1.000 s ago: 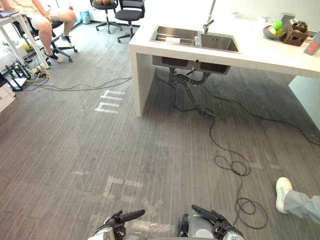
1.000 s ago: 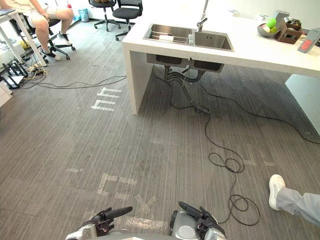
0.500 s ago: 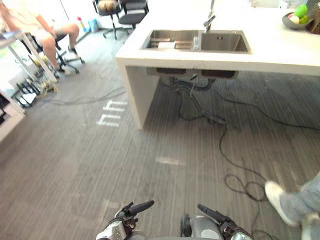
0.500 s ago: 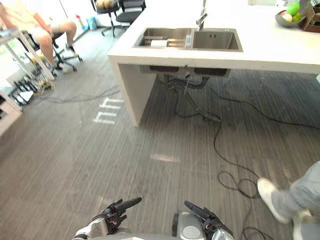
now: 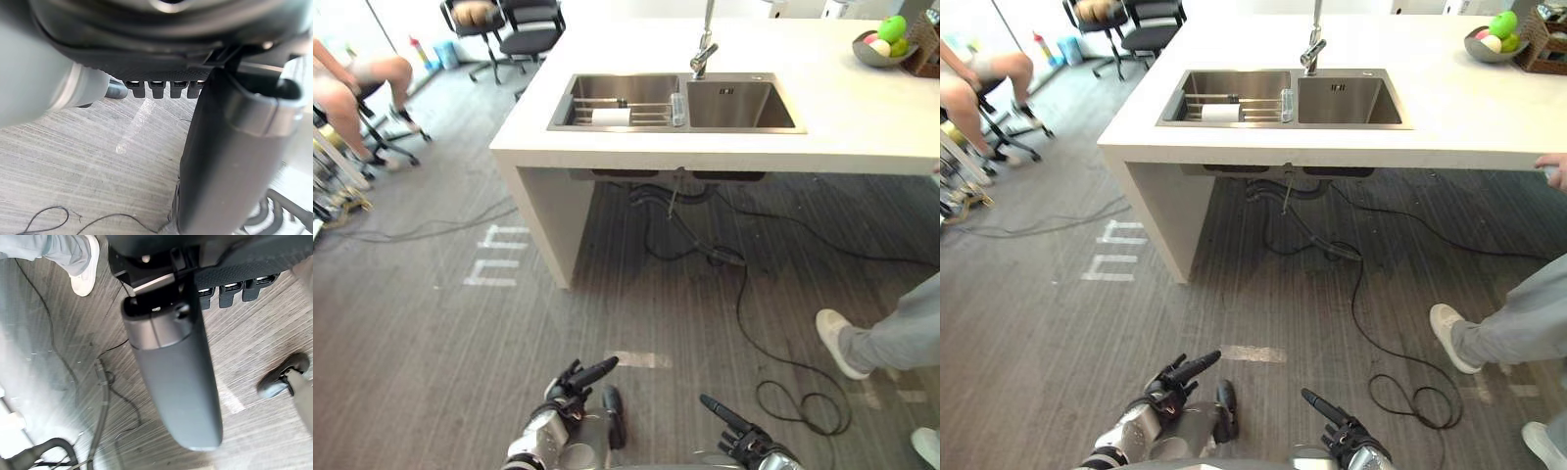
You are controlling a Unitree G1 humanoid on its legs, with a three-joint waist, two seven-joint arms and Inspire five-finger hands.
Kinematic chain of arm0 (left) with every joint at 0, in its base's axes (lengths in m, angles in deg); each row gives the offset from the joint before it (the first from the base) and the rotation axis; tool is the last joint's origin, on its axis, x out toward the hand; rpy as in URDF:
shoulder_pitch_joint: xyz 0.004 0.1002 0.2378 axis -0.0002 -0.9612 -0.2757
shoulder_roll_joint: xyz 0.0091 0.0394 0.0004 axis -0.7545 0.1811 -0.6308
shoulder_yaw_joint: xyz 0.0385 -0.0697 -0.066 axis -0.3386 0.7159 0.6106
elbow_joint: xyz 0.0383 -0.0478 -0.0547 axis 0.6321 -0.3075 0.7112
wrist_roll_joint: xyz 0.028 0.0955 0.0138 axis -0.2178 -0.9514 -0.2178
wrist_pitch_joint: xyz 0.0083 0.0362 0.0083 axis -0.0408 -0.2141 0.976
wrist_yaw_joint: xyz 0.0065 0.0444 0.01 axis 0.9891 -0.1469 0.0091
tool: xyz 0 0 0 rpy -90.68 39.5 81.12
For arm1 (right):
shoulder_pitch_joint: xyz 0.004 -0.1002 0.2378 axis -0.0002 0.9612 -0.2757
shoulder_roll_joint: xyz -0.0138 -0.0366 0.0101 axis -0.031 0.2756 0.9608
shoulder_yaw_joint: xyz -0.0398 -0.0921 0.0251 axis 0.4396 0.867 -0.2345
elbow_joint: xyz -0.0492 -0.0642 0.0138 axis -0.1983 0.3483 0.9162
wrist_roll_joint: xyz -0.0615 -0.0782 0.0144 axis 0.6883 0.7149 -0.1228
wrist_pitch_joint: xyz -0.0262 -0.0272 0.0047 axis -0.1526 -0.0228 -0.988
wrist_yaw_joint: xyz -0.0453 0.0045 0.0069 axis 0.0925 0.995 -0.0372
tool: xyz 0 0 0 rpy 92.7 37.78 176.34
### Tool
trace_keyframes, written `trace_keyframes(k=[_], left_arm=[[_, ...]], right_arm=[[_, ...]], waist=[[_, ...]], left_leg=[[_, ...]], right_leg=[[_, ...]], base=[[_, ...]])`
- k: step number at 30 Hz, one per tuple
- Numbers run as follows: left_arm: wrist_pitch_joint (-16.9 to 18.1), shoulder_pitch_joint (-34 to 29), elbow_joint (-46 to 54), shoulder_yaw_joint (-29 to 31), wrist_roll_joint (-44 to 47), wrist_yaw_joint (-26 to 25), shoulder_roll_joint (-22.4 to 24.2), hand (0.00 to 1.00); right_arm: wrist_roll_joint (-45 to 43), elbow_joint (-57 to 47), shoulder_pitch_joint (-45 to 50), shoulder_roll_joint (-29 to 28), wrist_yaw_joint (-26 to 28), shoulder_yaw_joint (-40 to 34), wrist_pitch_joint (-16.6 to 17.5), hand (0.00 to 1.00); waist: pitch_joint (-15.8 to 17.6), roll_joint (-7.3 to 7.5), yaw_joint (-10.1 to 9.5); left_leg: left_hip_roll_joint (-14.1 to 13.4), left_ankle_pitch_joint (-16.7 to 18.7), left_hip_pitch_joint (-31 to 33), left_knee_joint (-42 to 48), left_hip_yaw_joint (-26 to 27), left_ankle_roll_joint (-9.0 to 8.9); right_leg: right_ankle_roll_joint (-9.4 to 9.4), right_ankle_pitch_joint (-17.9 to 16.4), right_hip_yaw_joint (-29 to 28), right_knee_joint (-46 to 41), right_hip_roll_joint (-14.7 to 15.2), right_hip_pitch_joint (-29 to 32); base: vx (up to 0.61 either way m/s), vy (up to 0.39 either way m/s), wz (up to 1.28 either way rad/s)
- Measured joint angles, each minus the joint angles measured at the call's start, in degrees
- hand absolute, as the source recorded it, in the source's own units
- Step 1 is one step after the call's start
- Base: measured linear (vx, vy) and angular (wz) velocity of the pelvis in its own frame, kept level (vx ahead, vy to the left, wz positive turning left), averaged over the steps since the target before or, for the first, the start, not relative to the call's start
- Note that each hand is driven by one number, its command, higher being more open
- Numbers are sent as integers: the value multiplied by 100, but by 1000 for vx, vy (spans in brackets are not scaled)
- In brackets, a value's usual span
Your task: Walk over to the sink, pick up the cup, carry it to the dishwasher, place the cup inside the dishwasher, then close the dishwasher door
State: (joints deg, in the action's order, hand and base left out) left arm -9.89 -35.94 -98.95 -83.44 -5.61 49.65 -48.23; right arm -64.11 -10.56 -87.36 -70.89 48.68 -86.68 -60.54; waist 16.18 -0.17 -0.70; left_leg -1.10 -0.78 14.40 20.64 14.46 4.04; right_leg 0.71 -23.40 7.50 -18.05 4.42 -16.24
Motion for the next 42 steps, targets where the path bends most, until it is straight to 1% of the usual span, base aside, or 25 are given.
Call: trace_keyframes(k=[3, 5, 6, 7, 9, 11, 13, 14, 16, 17, 18, 19, 21, 22, 27, 29, 30, 31, 32, 33, 35, 37, 40, 41, 42], left_arm=[[-154, 1, -49, 89, -12, -101, 25, 100], [-137, -157, -57, 88, -20, -132, 39, 100], [-138, -181, -69, 88, -19, -180, 18, 100], [-147, -219, -75, 88, -19, -220, 18, 100], [-172, -366, -73, 70, -6, -268, 16, 100], [-176, -364, -113, 66, -5, -259, -29, 100], [-157, -332, -337, 66, -4, -240, -73, 100], [-155, -297, -516, 68, 37, -219, -153, 100], [-129, -290, -631, 80, 119, -208, -219, 100], [-123, -341, -635, 110, 118, -204, -335, 100], [-85, -359, -649, 304, 115, -200, -259, 100], [-60, -371, -643, 343, 108, -218, -161, 100], [-76, -364, -642, 418, 109, -254, -163, 100], [-63, -360, -642, 418, 119, -279, -144, 100], [146, -358, -654, 423, 458, -495, -16, 100], [504, -396, -673, 434, 711, -546, 82, 100], [768, -374, -654, 483, 816, -695, 129, 100], [1035, -409, -418, 561, 848, -1003, 181, 100], [1152, -426, -257, 646, 849, -1139, 201, 100], [1407, -441, 164, 881, 861, -1388, 211, 100], [1832, -533, 932, 1097, 590, -1734, 200, 100], [2138, -700, 2160, 1295, 192, -2050, 159, 100], [2245, -803, 4387, 1630, -250, -2188, -82, 100], [2224, -913, 5249, 1706, -316, -2011, -199, 100], [2188, -955, 5935, 1735, -365, -1794, -365, 100]], right_arm=[[26, 139, -24, -17, 10, -5, -108, 100], [78, 104, -85, 16, 4, -7, 25, 100], [214, 67, -157, 17, 5, -8, 106, 100], [260, 61, -204, 21, 0, -12, 159, 100], [318, 48, -244, 71, -24, -120, 230, 100], [273, -14, -247, 113, -34, -151, 281, 100], [161, -2, -249, 165, -34, -258, 307, 100], [139, -3, -233, 100, -20, -368, 340, 100], [143, 49, -213, 49, 17, -467, 344, 100], [141, 169, -108, -66, 75, -463, 306, 100], [139, 339, -93, -68, 153, -466, 283, 100], [144, 359, -71, -90, 133, -486, 364, 100], [125, 325, -49, -76, 183, -481, 372, 100], [136, 325, -2, -79, 214, -441, 356, 100], [301, 230, 94, -75, 235, -336, 97, 100], [342, 176, 117, -34, 245, -313, 73, 100], [392, 103, 144, -22, 257, -309, 74, 100], [405, 102, 159, 16, 252, -317, 36, 100], [400, 107, 182, 17, 252, -343, 14, 100], [370, 122, 248, 10, 236, -480, -24, 100], [416, 126, 355, 37, 241, -582, -169, 100], [602, 121, 424, 128, 287, -622, -218, 100], [637, 32, 682, 184, 406, -953, -241, 100], [589, -65, 839, 254, 440, -1129, -300, 100], [585, -96, 902, 292, 438, -1318, -326, 100]], waist=[[-66, 39, -23], [-177, 107, -57], [-186, 129, -65], [-187, 125, -59], [-194, 102, -26], [-174, 43, 15], [-144, -10, 12], [-143, -7, 38], [-137, 32, 38], [-167, 226, 21], [-159, 105, -49], [-96, -54, -32], [-97, -110, 15], [-99, -135, 20], [-251, -151, 20], [-288, -186, 27], [-298, -161, 20], [-292, -176, 36], [-282, -193, 43], [-249, -188, 49], [-184, -170, 3], [-98, -229, -50], [-43, -389, -292], [-97, -592, -369], [-138, -641, -381]], left_leg=[[245, 410, -119, 90, 174, 121], [437, 508, -462, -321, 425, 213], [475, 576, -714, -470, 499, 198], [474, 616, -858, -530, 522, 170], [427, 739, -1494, -823, 471, 78], [290, 840, -1750, -947, 282, 22], [23, 960, -1887, -794, 104, -143], [-127, 1101, -1907, -602, -90, -291], [-290, 1387, -2009, -283, -427, -538], [-244, 1602, -2095, -108, -701, -724], [-416, 1791, -2110, 47, -844, -883], [-639, 1877, -2078, 78, -931, -979], [-763, 1866, -2081, -32, -997, -1078], [-881, 1839, -2097, -155, -1020, -1166], [-1074, 1591, -2182, -831, -1080, -1121], [-1084, 1566, -2152, -820, -1005, -1088], [-1062, 1350, -1913, -370, -904, -1113], [-1041, 1187, -1532, 341, -888, -965], [-1045, 1060, -1367, 639, -889, -990], [-1036, 593, -1001, 1301, -899, -1168], [-979, 990, -925, 1089, -634, -1198], [-811, 1010, -695, 495, -401, -1170], [-685, 48, -427, -608, 46, -1103], [-669, -1202, -443, -736, 10, -968], [-624, -980, -527, -642, 6, -706]], right_leg=[[178, 101, -208, -1236, 367, 511], [1220, 689, -368, -2894, 789, 1371], [1248, 925, -352, -3824, 973, 1838], [1110, 910, -258, -4204, 1056, 2017], [549, 620, 459, -4422, 1319, 2420], [408, 493, 835, -3413, 1338, 2749], [523, 766, 841, -1703, 1170, 2915], [497, 1181, 688, -781, 1072, 2936], [482, 2038, 407, -422, 999, 2903], [460, 2940, 231, -599, 987, 2779], [436, 2387, 234, -852, 877, 2704], [409, 2206, 352, -955, 704, 2707], [308, 1880, 448, -973, 588, 2700], [220, 1776, 516, -862, 458, 2694], [78, 1772, 619, -513, 106, 2774], [44, 1588, 609, -708, 129, 2888], [34, 1480, 647, -752, 233, 2919], [35, 1480, 721, -625, 305, 2798], [27, 1488, 780, -532, 334, 2699], [-28, 1536, 970, -297, 495, 2357], [-28, 1542, 1195, 30, 677, 1821], [25, 1502, 1372, 196, 815, 1525], [259, 1322, 1472, 108, 915, 1278], [398, 1132, 1420, -116, 879, 1203], [499, 968, 1399, -302, 959, 1143]], base=[[411, 193, -13], [302, 128, -51], [308, 97, -50], [364, 90, -44], [297, 28, -15], [272, -84, 31], [306, -173, 56], [333, -248, 81], [377, -321, 93], [406, -433, 80], [438, -518, 71], [356, -470, 32], [206, -323, 11], [119, -224, 1], [125, -142, -9], [115, -48, 3], [135, -65, 28], [137, -80, 40], [159, -79, 70], [130, -26, 72], [151, -49, 78], [124, -25, 50], [161, 85, 12], [242, 208, -5], [294, 265, 0]])
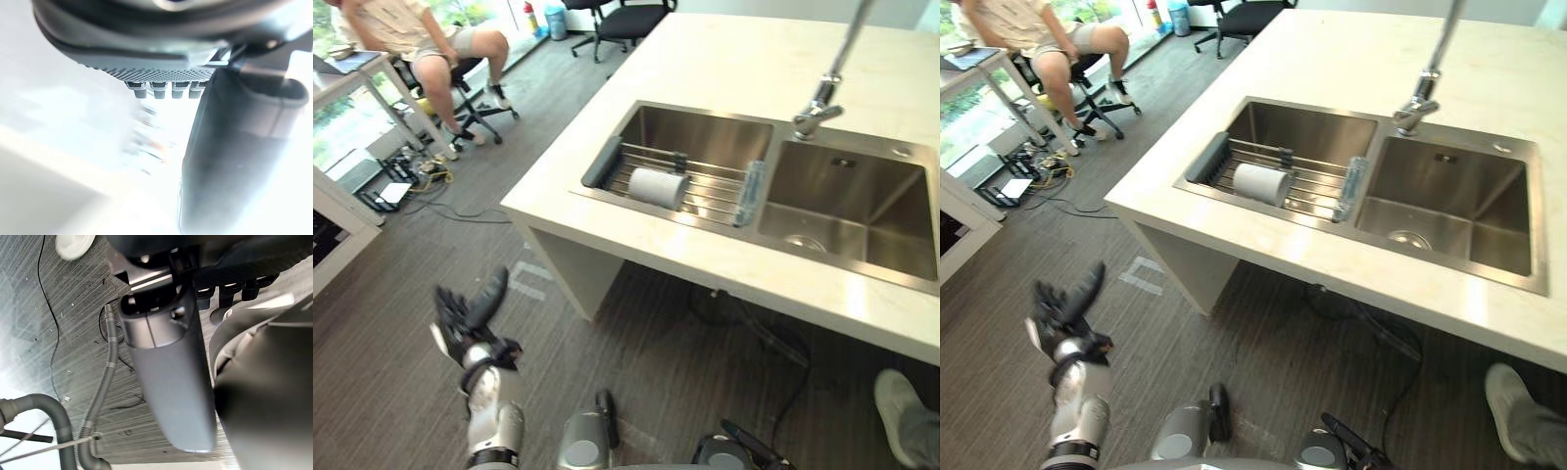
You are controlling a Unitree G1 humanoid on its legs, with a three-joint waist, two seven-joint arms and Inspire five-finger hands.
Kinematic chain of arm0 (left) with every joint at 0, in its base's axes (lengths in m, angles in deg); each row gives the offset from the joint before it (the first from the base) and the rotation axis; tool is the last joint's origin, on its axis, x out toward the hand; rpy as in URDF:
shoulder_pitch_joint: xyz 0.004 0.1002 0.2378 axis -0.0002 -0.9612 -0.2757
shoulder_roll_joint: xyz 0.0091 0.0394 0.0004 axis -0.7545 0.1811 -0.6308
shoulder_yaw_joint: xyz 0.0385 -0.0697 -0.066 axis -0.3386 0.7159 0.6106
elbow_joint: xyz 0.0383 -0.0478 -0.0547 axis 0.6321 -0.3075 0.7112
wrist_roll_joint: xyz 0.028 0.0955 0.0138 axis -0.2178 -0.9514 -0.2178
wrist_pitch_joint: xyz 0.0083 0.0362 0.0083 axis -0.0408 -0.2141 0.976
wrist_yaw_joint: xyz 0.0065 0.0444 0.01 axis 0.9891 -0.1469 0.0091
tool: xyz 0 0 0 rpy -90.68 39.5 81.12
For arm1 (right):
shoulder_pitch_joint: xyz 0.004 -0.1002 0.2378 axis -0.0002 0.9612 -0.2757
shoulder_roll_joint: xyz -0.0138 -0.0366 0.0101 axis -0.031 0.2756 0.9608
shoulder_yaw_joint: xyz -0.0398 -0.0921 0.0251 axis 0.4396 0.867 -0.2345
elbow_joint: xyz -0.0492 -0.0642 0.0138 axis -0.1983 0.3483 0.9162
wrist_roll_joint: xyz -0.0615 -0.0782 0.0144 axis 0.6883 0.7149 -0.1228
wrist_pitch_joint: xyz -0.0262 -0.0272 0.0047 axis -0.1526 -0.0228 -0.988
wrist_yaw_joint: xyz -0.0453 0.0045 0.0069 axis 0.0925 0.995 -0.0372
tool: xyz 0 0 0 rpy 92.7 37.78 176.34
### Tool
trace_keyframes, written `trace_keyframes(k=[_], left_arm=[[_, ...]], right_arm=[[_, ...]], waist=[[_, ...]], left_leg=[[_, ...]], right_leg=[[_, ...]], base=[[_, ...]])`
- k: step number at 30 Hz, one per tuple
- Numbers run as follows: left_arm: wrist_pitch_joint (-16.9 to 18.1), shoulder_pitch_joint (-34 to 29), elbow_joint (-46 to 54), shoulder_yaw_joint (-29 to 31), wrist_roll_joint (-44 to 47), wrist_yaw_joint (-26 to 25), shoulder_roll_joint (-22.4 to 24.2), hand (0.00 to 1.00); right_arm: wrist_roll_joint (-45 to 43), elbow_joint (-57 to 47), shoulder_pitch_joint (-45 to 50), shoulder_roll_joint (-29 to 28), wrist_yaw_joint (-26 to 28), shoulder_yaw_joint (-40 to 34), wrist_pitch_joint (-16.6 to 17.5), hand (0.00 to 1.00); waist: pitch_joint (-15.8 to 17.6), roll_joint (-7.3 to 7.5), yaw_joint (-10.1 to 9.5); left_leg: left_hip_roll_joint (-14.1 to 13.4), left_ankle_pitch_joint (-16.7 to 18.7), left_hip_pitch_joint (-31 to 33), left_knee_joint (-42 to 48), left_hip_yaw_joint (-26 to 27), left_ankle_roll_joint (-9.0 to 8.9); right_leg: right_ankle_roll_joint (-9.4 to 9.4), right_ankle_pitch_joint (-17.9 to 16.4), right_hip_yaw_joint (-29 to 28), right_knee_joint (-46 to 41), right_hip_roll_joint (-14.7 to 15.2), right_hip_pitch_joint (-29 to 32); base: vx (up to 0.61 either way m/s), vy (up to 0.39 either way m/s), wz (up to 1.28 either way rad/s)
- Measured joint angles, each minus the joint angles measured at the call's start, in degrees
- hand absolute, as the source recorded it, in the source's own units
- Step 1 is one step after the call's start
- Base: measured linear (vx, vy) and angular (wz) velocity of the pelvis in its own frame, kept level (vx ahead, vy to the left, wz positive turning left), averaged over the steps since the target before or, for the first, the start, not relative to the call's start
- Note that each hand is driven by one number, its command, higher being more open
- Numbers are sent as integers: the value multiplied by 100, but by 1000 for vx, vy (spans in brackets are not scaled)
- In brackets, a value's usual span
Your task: Walk over to the sink, pick up the cup, carry it to the dishwasher, place the cup inside the dishwasher, then close the dishwasher door
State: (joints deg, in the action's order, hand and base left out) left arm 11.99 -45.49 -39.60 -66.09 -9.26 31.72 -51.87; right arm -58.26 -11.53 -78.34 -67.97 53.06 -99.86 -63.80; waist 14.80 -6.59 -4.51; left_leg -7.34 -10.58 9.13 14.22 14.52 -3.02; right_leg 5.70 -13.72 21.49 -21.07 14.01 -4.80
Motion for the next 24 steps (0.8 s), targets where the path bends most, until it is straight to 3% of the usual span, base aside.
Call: trace_keyframes(k=[3, 5, 7, 10, 15, 22, 24], left_arm=[[-136, 146, 986, 12, 13, 851, -238, 100], [-190, 117, 1232, -62, 20, 1229, -248, 100], [-436, 130, 1228, -289, 148, 1497, -360, 100], [-628, 171, 1222, -786, 239, 1704, -433, 100], [-753, 582, 1218, -1761, 64, 1889, -565, 100], [-939, 907, 1217, -2069, -492, 1865, -592, 100], [-973, 992, 1167, -2237, -1093, 1739, -718, 100]], right_arm=[[14, 7, -50, -90, -74, -163, -79, 100], [3, 148, -74, 2, -107, -166, -95, 100], [-57, 311, -97, -45, -206, -167, -68, 100], [-449, 504, -86, -87, -365, -400, -93, 100], [-880, 634, -51, -257, -420, -914, -81, 100], [-780, 811, -18, -354, -411, -1170, -13, 100], [-763, 859, 19, -370, -401, -1284, -18, 100]], waist=[[-59, -14, -92], [-157, -102, -145], [-351, -53, -81], [-566, -68, 41], [-583, -69, 183], [-767, -88, 248], [-844, -98, 248]], left_leg=[[337, 152, -65, -269, -184, -45], [378, 632, -356, -543, -357, 43], [429, 689, -459, -705, -206, 109], [470, 426, -680, -1307, -70, 134], [428, 348, -722, -1419, -122, 165], [257, 270, -767, -1553, -116, 64], [223, 234, -780, -1576, -117, 39]], right_leg=[[93, -44, -249, 51, 205, 123], [202, -60, -424, 58, 150, 121], [273, 54, -598, 286, 135, 100], [390, 386, -637, 860, 46, -20], [360, 584, -595, 1341, -105, -219], [272, 757, -610, 1741, -315, -341], [234, 827, -614, 1868, -393, -390]], base=[[200, 202, -3], [122, 124, -33], [102, 63, -37], [128, 25, -25], [92, -22, -4], [11, -36, -5], [-38, -27, -4]])
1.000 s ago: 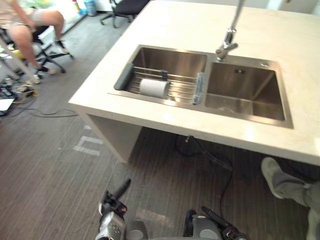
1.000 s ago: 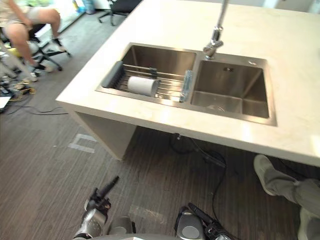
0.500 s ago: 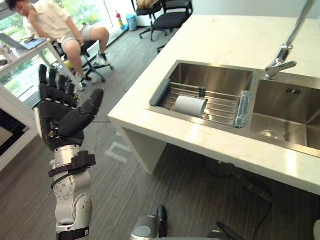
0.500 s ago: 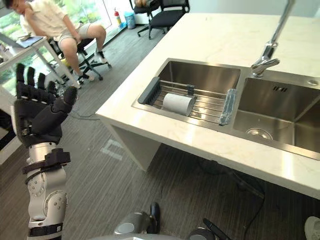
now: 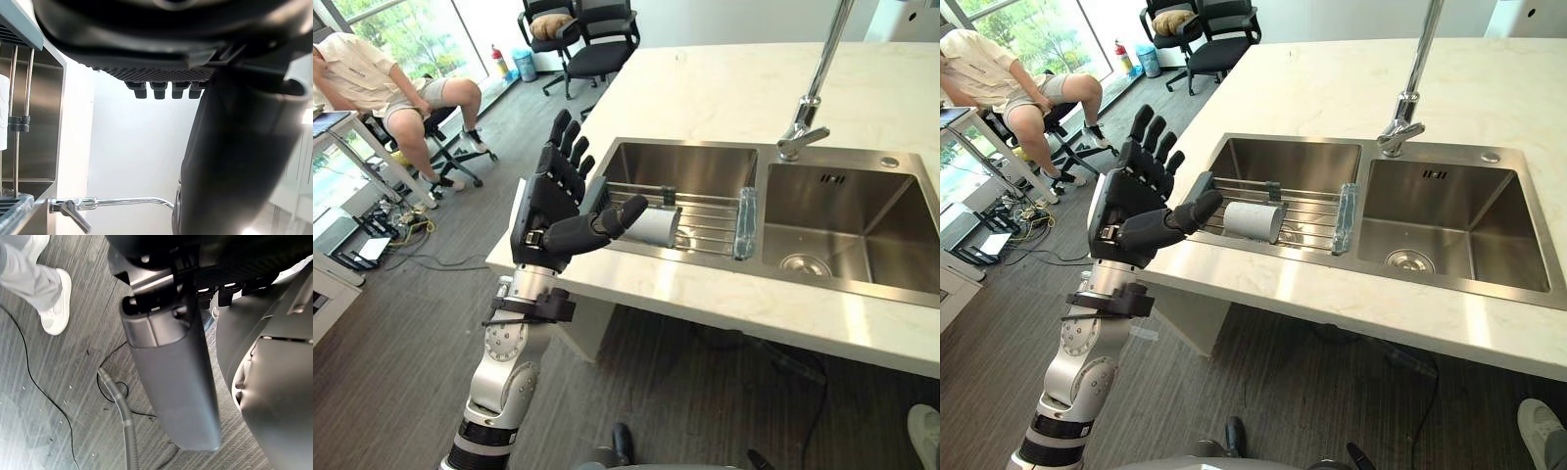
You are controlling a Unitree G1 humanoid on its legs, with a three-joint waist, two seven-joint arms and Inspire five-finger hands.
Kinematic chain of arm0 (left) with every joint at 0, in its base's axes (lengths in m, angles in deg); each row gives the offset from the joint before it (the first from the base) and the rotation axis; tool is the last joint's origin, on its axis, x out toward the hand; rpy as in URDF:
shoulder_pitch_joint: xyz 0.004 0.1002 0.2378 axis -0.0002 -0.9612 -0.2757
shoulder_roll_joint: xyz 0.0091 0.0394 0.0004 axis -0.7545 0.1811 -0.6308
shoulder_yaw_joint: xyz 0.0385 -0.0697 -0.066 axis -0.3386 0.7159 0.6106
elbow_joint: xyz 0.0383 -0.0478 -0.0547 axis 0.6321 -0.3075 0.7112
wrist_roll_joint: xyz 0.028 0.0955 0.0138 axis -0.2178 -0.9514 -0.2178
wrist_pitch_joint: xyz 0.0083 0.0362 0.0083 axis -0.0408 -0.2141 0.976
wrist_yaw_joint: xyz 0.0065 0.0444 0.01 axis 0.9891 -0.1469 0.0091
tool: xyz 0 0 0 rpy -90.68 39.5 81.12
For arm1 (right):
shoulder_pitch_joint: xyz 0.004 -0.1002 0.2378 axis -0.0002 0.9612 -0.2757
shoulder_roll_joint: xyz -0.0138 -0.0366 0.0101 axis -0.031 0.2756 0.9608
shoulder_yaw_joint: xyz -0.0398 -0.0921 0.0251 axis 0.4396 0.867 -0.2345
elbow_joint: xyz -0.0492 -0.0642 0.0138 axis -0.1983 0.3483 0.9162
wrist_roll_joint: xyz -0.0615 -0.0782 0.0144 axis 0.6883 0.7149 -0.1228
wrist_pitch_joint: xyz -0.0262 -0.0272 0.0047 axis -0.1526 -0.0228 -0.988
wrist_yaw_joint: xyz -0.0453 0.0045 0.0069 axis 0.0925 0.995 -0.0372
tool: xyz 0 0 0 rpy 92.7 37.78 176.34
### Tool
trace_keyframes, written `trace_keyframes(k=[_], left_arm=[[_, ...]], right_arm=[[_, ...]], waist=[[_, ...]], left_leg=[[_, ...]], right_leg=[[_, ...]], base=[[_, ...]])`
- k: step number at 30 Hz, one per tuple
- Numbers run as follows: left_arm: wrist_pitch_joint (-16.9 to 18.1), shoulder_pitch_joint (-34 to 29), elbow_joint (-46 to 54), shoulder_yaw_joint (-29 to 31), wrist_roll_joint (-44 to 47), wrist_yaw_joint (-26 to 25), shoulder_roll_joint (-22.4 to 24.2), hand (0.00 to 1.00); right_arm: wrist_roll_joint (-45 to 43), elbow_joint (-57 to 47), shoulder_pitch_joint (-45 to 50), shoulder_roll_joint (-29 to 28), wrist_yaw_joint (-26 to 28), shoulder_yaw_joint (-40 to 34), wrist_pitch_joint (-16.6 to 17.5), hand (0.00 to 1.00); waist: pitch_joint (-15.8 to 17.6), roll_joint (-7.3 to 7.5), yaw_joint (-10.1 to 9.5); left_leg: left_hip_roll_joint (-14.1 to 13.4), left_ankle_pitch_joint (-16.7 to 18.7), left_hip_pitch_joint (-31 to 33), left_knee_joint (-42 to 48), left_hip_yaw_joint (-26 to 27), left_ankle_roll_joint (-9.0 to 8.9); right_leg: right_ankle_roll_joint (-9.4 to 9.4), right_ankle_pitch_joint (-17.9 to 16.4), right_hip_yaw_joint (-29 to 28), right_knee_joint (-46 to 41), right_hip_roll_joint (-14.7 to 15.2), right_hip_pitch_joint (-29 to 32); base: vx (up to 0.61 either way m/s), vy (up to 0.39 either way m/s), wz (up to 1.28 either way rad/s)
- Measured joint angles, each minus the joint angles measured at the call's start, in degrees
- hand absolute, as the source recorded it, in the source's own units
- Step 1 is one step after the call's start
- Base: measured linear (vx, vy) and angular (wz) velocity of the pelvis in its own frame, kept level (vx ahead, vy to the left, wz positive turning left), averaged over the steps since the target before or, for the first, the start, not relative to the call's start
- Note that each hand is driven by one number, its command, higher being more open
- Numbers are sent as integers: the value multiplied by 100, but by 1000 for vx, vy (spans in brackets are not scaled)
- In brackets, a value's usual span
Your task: Walk over to the sink, pick up the cup, carry it to the dishwasher, place the cup inside the dishwasher, then close the dishwasher door
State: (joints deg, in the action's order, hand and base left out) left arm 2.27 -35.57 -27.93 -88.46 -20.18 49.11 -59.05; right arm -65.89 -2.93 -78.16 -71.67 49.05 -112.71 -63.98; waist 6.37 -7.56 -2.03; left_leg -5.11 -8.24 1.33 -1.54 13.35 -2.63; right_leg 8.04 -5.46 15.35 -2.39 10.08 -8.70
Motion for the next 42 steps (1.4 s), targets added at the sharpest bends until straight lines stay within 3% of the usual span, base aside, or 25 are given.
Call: trace_keyframes(k=[8, 9, 14, 18, 20, 22, 23, 24, 25, 26, 27, 29, 30, 31, 32, 33, 34, 35, 36, 37, 39, 42], left_arm=[[-81, 517, -183, -213, -1371, -304, -452, 100], [-192, 688, -456, -212, -1366, -662, -855, 100], [-192, 683, -463, -212, -1362, -674, -845, 100], [-145, 550, -551, -212, -1299, -801, -529, 100], [-68, 454, -661, -209, -1234, -872, -270, 100], [-17, 418, -664, -209, -1263, -1001, -135, 100], [34, 390, -666, -213, -1428, -1094, -66, 100], [89, 395, -665, -208, -1595, -1145, -30, 100], [331, 378, -658, -80, -2106, -1392, 28, 100], [353, 380, -658, -79, -2186, -1443, 25, 100], [474, 379, -656, -71, -2433, -1593, -36, 100], [564, 378, -645, -40, -2607, -1728, -87, 100], [610, 378, -646, 48, -2598, -1817, -121, 100], [645, 383, -645, 113, -2586, -1933, -175, 100], [659, 386, -647, 153, -2584, -1982, -220, 100], [666, 427, -656, 158, -2587, -2042, -342, 100], [665, 533, -693, 87, -2588, -2058, -470, 100], [660, 592, -738, 36, -2587, -2060, -500, 100], [648, 689, -815, -102, -2586, -2054, -519, 100], [607, 698, -855, -235, -2557, -2057, -442, 100], [604, 731, -865, -248, -2506, -2033, -446, 100], [591, 951, -895, -247, -2369, -1888, -440, 100]], right_arm=[[-25, -2, 163, 35, 204, -329, -199, 100], [-40, -16, 341, -172, 493, -647, -343, 100], [-40, -16, 339, -173, 493, -638, -341, 100], [-127, -263, 356, -199, 467, 7, -164, 100], [-132, -426, 340, -228, 360, 468, 15, 100], [-39, -547, 259, -314, 92, 841, 173, 100], [201, -614, 249, -359, -73, 975, 293, 100], [334, -714, 273, -339, -173, 1071, 322, 100], [469, -846, 202, -274, -312, 1202, 568, 100], [491, -878, 213, -270, -315, 1217, 611, 100], [606, -909, 202, -263, -329, 1348, 727, 100], [625, -879, 164, -224, -382, 1453, 728, 100], [540, -869, 149, -246, -332, 1407, 725, 100], [525, -870, 130, -287, -218, 1363, 725, 100], [529, -866, 115, -308, -166, 1360, 730, 100], [556, -866, 116, -371, -73, 1362, 740, 100], [559, -849, 138, -453, -34, 1354, 739, 100], [557, -823, 151, -482, -31, 1330, 735, 100], [558, -753, 146, -500, -24, 1211, 703, 100], [594, -722, 104, -410, -22, 1053, 664, 100], [772, -643, 18, -302, 0, 982, 603, 100], [883, -483, 13, -282, 1, 756, 561, 100]], waist=[[-159, 23, 4], [-221, 357, 54], [-209, 373, 101], [-189, 397, 192], [-146, 459, 220], [-41, 676, 227], [-36, 800, 232], [-11, 794, 268], [141, 869, 303], [141, 882, 309], [122, 954, 296], [120, 953, 264], [132, 930, 268], [123, 912, 263], [117, 902, 263], [109, 902, 276], [104, 945, 298], [95, 962, 315], [64, 1003, 358], [50, 782, 366], [6, 601, 326], [-1, 588, 347]], left_leg=[[-78, -109, -24, -59, 4, 3], [-56, -99, -101, -201, 15, -11], [-65, -94, -101, -203, 24, -13], [-72, -64, -84, -239, 128, 6], [-13, -37, -29, -227, 161, 18], [175, 19, -4, -128, 162, 83], [370, 244, 46, 117, 290, 229], [471, 397, 28, 231, 338, 355], [642, 528, -82, 303, 246, 460], [643, 553, -91, 335, 214, 450], [712, 684, -187, 403, 83, 457], [729, 811, -465, 275, -131, 510], [700, 875, -600, 235, -245, 504], [643, 954, -678, 219, -287, 443], [592, 972, -691, 220, -290, 391], [518, 1030, -674, 257, -315, 292], [518, 1041, -672, 321, -427, 273], [533, 1062, -683, 349, -505, 241], [575, 1101, -696, 366, -627, 179], [445, 1114, -693, 344, -616, 102], [270, 1145, -727, 277, -462, -1], [104, 1176, -887, 238, -323, -134]], right_leg=[[-92, 160, -53, 231, -106, -65], [-13, 325, -58, 343, -119, -127], [-10, 315, -70, 332, -116, -113], [-15, 118, -177, 64, -72, 102], [-1, -154, -164, -445, 60, 384], [-42, -498, -87, -1034, 381, 607], [-42, -546, 66, -1048, 584, 495], [-81, -579, 205, -1231, 659, 407], [-299, -628, 471, -2861, 1125, 954], [-333, -601, 454, -3093, 1185, 1053], [-533, -385, 312, -3789, 1378, 1272], [-597, 111, 195, -4480, 1508, 1440], [-554, -202, 195, -4710, 1537, 1548], [-531, -519, 241, -4441, 1443, 1695], [-481, -590, 234, -4079, 1326, 1750], [-402, -571, 97, -2977, 1002, 1732], [-205, -429, -30, -2085, 811, 1688], [-140, -313, -28, -1778, 755, 1646], [-41, 351, -108, -1388, 651, 1512], [-76, 352, 37, -1280, 546, 1387], [-155, 314, 31, -1174, 344, 1368], [-228, 321, 29, -929, 115, 1151]], base=[[-62, -9, -4], [0, 0, 0], [0, 0, -1], [0, 2, -12], [12, 14, -1], [63, 45, 24], [143, 70, 42], [235, 112, 57], [177, 92, 45], [202, 94, 53], [199, 34, 50], [279, 21, 49], [270, -10, 35], [285, -28, 27], [209, -43, 17], [244, -125, 31], [220, -153, 45], [295, -229, 70], [264, -220, 66], [250, -201, 49], [206, -161, -12], [149, -122, -20]])
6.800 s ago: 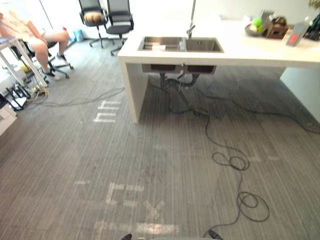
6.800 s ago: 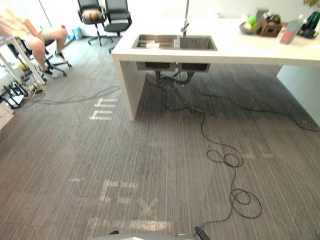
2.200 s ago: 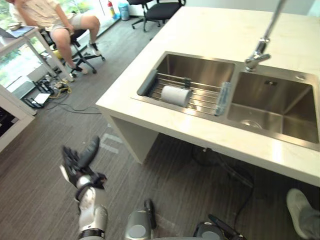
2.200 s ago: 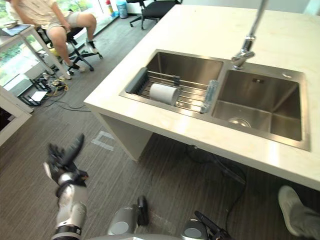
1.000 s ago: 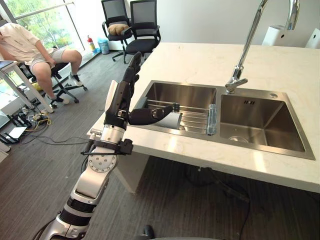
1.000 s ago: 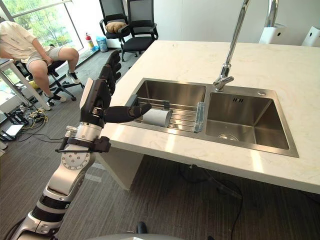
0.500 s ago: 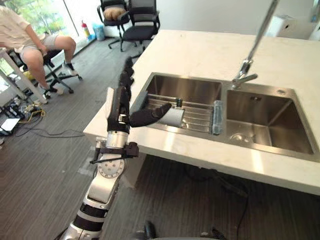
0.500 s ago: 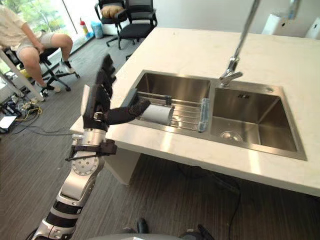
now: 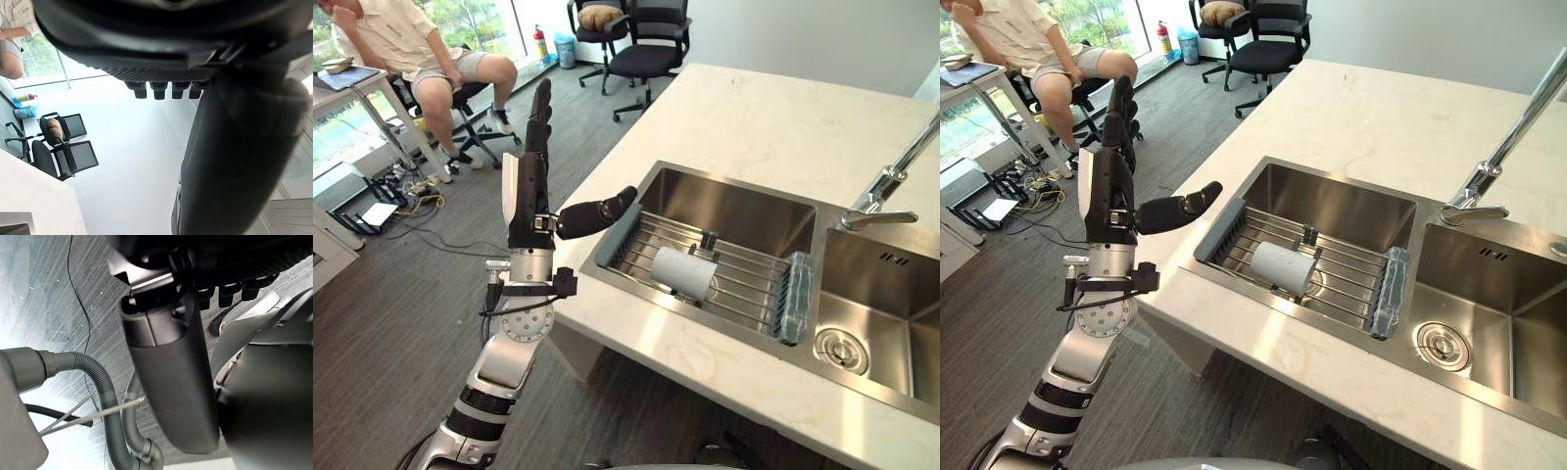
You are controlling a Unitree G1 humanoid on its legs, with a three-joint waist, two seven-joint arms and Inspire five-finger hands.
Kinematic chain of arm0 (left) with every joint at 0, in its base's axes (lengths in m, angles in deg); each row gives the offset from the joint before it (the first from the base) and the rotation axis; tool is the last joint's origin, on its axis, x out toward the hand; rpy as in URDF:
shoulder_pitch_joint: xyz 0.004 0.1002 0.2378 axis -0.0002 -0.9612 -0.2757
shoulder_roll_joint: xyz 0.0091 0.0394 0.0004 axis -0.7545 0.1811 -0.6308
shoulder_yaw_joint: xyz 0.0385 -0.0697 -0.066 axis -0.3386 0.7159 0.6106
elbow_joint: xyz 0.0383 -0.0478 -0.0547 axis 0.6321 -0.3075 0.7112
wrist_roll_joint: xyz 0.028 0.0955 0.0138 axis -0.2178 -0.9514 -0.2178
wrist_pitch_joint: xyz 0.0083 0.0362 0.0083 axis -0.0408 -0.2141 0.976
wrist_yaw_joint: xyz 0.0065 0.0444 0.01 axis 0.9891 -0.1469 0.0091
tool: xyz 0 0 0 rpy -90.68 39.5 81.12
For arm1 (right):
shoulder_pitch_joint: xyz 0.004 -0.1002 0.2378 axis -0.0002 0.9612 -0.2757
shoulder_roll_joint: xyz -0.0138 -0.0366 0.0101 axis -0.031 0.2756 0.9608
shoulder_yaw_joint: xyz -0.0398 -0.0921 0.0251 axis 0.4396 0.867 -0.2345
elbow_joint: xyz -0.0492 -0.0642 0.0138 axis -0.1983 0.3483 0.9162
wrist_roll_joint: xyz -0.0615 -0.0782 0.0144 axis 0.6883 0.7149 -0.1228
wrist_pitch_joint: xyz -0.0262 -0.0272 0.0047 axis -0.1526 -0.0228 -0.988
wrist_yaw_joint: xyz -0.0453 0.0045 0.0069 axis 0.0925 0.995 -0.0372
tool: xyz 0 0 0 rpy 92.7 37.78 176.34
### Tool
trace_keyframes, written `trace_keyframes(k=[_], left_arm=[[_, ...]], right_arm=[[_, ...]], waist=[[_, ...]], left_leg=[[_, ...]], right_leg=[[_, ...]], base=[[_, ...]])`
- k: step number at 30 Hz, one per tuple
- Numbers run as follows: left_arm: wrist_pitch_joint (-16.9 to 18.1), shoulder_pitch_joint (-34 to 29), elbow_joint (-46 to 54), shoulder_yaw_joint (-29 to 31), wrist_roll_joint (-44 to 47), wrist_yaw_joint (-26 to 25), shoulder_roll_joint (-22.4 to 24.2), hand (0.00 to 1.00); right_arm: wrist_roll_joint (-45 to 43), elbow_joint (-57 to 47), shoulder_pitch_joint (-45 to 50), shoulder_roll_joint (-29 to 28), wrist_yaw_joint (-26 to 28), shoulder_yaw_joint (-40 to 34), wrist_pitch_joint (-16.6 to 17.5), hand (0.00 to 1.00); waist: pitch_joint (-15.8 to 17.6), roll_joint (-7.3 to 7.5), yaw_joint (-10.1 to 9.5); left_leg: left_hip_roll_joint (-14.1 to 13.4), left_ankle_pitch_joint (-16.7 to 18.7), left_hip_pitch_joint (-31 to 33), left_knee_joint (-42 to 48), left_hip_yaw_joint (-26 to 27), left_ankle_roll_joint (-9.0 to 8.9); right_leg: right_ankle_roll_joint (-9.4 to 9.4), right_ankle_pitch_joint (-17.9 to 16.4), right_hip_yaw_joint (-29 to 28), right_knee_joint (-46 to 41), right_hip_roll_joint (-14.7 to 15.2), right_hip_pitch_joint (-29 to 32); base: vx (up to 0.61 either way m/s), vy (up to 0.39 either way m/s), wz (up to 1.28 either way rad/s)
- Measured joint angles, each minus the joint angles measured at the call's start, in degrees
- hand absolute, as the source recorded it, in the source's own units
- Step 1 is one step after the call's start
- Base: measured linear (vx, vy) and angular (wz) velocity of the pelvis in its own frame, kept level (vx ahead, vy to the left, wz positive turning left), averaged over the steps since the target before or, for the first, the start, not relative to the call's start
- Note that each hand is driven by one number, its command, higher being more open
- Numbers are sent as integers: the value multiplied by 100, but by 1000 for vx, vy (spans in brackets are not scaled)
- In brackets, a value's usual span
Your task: Walk over to the sink, pick up the cup, carry it to the dishwasher, place the cup inside the dishwasher, then close the dishwasher door
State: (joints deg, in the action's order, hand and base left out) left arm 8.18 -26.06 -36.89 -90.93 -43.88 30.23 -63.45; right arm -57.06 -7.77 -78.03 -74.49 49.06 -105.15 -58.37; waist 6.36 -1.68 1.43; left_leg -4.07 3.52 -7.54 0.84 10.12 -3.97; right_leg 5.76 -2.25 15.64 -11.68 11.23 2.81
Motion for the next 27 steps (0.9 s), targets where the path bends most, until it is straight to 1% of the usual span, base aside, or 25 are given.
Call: trace_keyframes(k=[1, 4, 6, 7, 8, 9, 10, 11, 12, 13, 14, 15, 17, 18, 19, 20, 21, 22, 24, 27], left_arm=[[-1, 97, -1, 8, 24, 67, -2, 100], [-15, 146, -2, 9, 256, 191, -16, 100], [-92, 144, -20, 12, 509, 235, -30, 100], [-126, 143, -24, 11, 588, 244, -24, 100], [-160, 142, -65, 9, 639, 268, -17, 100], [-166, 132, -132, 0, 672, 305, -3, 100], [-195, 114, -226, -25, 680, 346, 44, 100], [-201, 85, -249, -42, 682, 356, 61, 100], [-212, 12, -262, -100, 686, 406, 84, 100], [-216, -62, -262, -189, 688, 495, 136, 100], [-215, -112, -261, -210, 688, 553, 171, 100], [-215, -219, -262, -212, 688, 654, 206, 100], [-208, -280, -257, -208, 687, 796, 190, 100], [-148, -270, -249, -208, 674, 865, 165, 100], [-97, -252, -237, -210, 668, 936, 121, 100], [-97, -215, -236, -219, 668, 972, 108, 100], [-100, -111, -238, -281, 676, 1036, 77, 100], [-114, 17, -240, -408, 685, 1098, 3, 100], [-118, 120, -240, -551, 695, 1176, -120, 100], [-146, 122, -246, -657, 798, 1267, -351, 100]], right_arm=[[-5, 30, 17, 2, 12, -128, -11, 100], [-4, 68, 138, -24, 131, -286, -46, 100], [-5, 90, 153, -84, 176, -355, -55, 100], [-5, 89, 153, -84, 195, -356, -57, 100], [-5, 91, 147, -85, 231, -355, -61, 100], [-2, 92, 149, -90, 258, -348, -61, 100], [6, 91, 151, -54, 308, -335, -59, 100], [8, 93, 152, -27, 332, -302, -59, 100], [10, 110, 137, 3, 376, -268, -52, 100], [25, 132, 131, 78, 377, -267, -36, 100], [60, 156, 125, 145, 374, -263, -23, 100], [180, 174, 101, 280, 354, -257, 7, 100], [334, 173, 78, 357, 290, -254, 110, 100], [577, 172, 30, 346, 216, -241, 242, 100], [941, 172, -27, 326, 122, -205, 397, 100], [1095, 168, -56, 318, 65, -201, 470, 100], [1309, 135, -86, 316, -45, -201, 594, 100], [1429, 95, -87, 313, -184, -196, 676, 100], [1475, 33, -86, 334, -370, -187, 722, 100], [1477, 17, -92, 412, -525, -173, 780, 100]], waist=[[11, 17, 6], [15, 25, 18], [15, 24, 25], [12, 17, 32], [12, 4, 58], [15, 3, 67], [50, -58, 69], [80, -110, 72], [121, -102, 106], [173, -148, 99], [207, -206, 90], [267, -312, 85], [253, -360, 86], [230, -372, 87], [181, -401, 107], [167, -421, 128], [127, -482, 162], [107, -513, 163], [106, -515, 175], [105, -518, 198]], left_leg=[[-43, 29, -17, 0, 18, -42], [-66, 37, -14, -28, 36, -48], [-85, 63, 12, -34, 83, -53], [-99, 94, 29, -19, 105, -39], [-148, 216, 114, 109, 148, -12], [-187, 342, 241, 362, 139, -23], [-279, 563, 412, 793, 136, -51], [-333, 647, 465, 976, 138, -92], [-427, 737, 775, 1729, 155, -212], [-542, 707, 1205, 2676, 128, -272], [-602, 667, 1325, 3007, 107, -334], [-650, 562, 1342, 3300, 76, -405], [-581, 384, 1205, 3106, 81, -315], [-477, 267, 1025, 2663, 93, -308], [-389, 136, 817, 1999, 136, -332], [-348, 47, 700, 1659, 152, -334], [-290, -138, 505, 1025, 159, -349], [-278, -311, 343, 555, 179, -365], [-313, -390, 219, 309, 277, -364], [-330, -388, 22, 133, 385, -362]], right_leg=[[-10, 8, -3, 105, -48, -49], [-17, 105, 10, 342, -107, -138], [-5, 211, 8, 555, -179, -193], [1, 231, 9, 596, -200, -200], [8, 238, 26, 619, -234, -202], [11, 225, 41, 608, -250, -203], [4, 131, 65, 572, -291, -220], [9, 80, 67, 561, -322, -252], [-7, 57, 98, 568, -309, -319], [-23, 52, 118, 599, -313, -396], [-48, 51, 116, 612, -327, -470], [-107, 48, 52, 637, -313, -598], [-162, 78, -53, 731, -291, -655], [-201, 139, -130, 829, -276, -610], [-207, 249, -181, 913, -286, -515], [-216, 298, -192, 945, -296, -456], [-265, 347, -186, 986, -338, -350], [-286, 360, -189, 991, -391, -279], [-317, 379, -217, 1015, -466, -268], [-350, 455, -285, 1101, -520, -356]], base=[[103, -60, -10], [56, -20, -3], [10, -5, -4], [0, 0, 0], [-43, -5, 3], [-59, -12, 3], [-41, -24, 1], [-29, -22, 11], [-49, -40, 17], [-42, -31, 17], [-44, -36, -4], [4, -11, -23], [21, -43, -31], [36, -91, -32], [43, -94, -28], [50, -83, -14], [52, -61, -4], [37, -54, -3], [7, -39, -11], [-23, 0, -16]])
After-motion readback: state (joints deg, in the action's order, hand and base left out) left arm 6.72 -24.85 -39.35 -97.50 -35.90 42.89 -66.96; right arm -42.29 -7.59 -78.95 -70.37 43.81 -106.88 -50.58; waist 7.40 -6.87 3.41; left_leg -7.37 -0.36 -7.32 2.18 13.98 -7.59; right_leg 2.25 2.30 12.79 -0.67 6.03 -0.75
